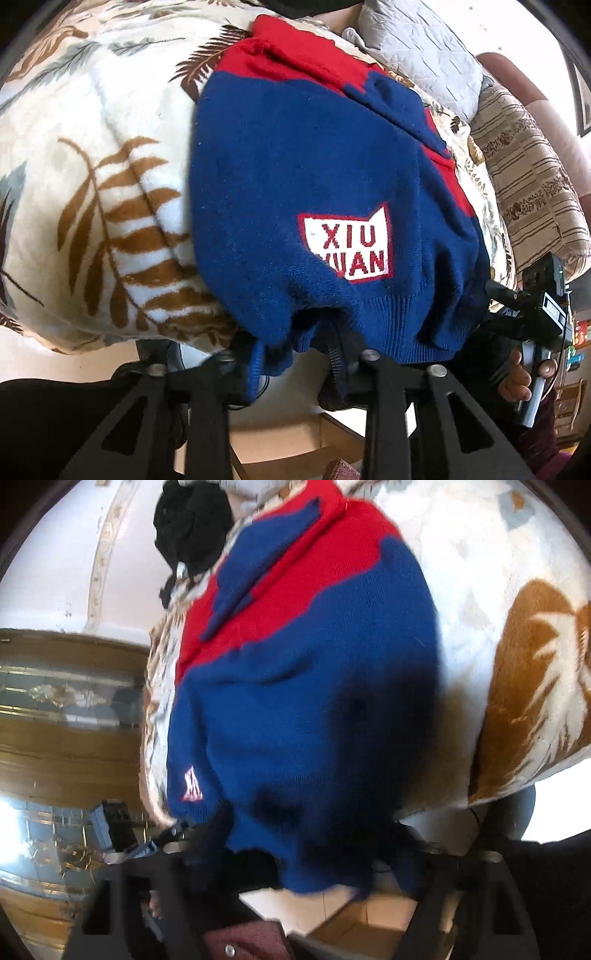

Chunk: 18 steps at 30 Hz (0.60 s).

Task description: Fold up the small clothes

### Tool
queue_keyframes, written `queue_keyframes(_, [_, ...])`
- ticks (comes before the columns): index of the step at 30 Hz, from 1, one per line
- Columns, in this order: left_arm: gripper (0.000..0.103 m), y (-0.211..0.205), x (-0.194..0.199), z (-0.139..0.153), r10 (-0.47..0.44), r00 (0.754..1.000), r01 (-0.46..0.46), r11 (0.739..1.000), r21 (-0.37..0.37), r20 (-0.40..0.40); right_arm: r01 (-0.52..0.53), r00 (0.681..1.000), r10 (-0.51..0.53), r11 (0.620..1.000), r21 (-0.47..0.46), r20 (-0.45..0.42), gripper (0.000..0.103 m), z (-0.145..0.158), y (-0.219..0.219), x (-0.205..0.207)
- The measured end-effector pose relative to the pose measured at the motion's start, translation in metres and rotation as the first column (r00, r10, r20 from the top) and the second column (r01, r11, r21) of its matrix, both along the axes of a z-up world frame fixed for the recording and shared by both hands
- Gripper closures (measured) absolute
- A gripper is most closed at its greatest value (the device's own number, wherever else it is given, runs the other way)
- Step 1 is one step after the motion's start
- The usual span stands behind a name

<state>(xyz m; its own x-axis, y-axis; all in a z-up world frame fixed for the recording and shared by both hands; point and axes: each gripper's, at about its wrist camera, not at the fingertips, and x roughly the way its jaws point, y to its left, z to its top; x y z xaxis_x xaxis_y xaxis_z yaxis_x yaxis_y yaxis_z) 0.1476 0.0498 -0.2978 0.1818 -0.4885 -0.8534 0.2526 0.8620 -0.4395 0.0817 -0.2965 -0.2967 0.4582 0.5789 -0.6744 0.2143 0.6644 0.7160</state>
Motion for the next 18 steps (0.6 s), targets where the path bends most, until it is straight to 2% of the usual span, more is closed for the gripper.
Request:
queue_keyframes(1, [0.095, 0.001, 0.0, 0.0, 0.002, 1.0, -0.002, 1.0, -0.007, -0.002, -0.031, 0.999, 0.031, 0.999, -0.022, 0.012, 0.041, 0.002, 0.003, 0.002])
queue_keyframes(2, [0.095, 0.003, -0.001, 0.001, 0.005, 1.0, -0.005, 1.0, -0.017, -0.001, -0.053, 0.999, 0.053, 0.997, -0.061, -0.002, 0.077, 0.002, 0.006, 0.004])
queue_keyframes(3, [0.095, 0.005, -0.001, 0.004, 0.006, 1.0, -0.006, 1.0, -0.027, 0.003, -0.057, 0.998, 0.056, 0.995, -0.077, -0.014, 0.088, 0.002, 0.006, 0.005])
queue_keyframes(5, [0.095, 0.006, -0.002, 0.012, 0.001, 1.0, -0.001, 0.999, -0.05, 0.013, -0.063, 0.998, 0.062, 0.995, -0.075, -0.006, 0.091, 0.007, 0.005, 0.006])
queue_keyframes(7, [0.095, 0.012, 0.0, 0.027, -0.005, 1.0, 0.008, 0.994, -0.111, 0.027, -0.086, 0.995, 0.09, 0.993, -0.081, 0.047, 0.091, 0.025, 0.006, 0.007])
queue_keyframes(11, [0.095, 0.02, 0.016, 0.067, -0.008, 0.997, 0.025, 0.976, -0.215, 0.079, -0.079, 0.975, 0.088, 0.995, -0.053, 0.203, 0.092, 0.072, -0.003, 0.015])
queue_keyframes(14, [0.095, 0.018, 0.036, 0.098, -0.005, 0.991, 0.039, 0.968, -0.248, 0.135, -0.02, 0.958, 0.036, 0.998, -0.057, 0.285, 0.092, 0.105, -0.016, 0.036])
queue_keyframes(18, [0.095, 0.007, 0.092, 0.138, 0.031, 0.974, 0.032, 0.962, -0.272, 0.224, 0.083, 0.935, -0.068, 0.996, -0.027, 0.349, 0.092, 0.129, -0.045, 0.079])
